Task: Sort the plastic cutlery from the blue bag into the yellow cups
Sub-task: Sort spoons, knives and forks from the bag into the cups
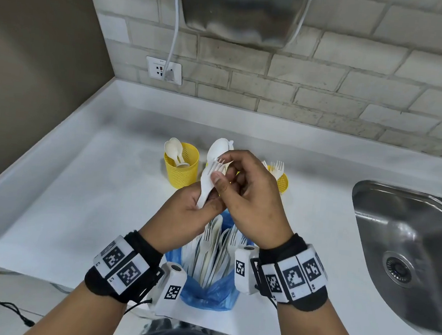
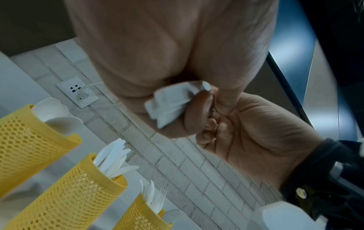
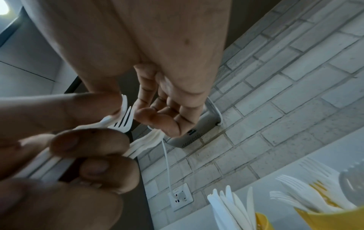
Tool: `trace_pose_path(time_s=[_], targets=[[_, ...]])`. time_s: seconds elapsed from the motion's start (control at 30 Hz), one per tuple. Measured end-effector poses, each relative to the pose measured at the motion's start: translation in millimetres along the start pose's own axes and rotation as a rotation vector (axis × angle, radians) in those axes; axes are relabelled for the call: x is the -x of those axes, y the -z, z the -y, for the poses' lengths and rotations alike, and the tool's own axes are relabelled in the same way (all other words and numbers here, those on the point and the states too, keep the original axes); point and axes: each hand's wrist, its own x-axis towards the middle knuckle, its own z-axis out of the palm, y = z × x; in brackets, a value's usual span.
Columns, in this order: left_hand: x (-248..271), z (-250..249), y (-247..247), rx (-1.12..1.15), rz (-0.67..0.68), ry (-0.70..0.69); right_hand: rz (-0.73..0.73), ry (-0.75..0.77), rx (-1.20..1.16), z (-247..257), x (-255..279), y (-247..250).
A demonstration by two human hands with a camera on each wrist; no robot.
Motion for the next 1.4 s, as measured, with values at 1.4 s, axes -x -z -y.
trace_pose_path(time_s=[1.4], targets=[[-2, 19, 14, -0.207, -0.066, -0.222, -0.111, -0.308, -0.634, 2, -3, -8]])
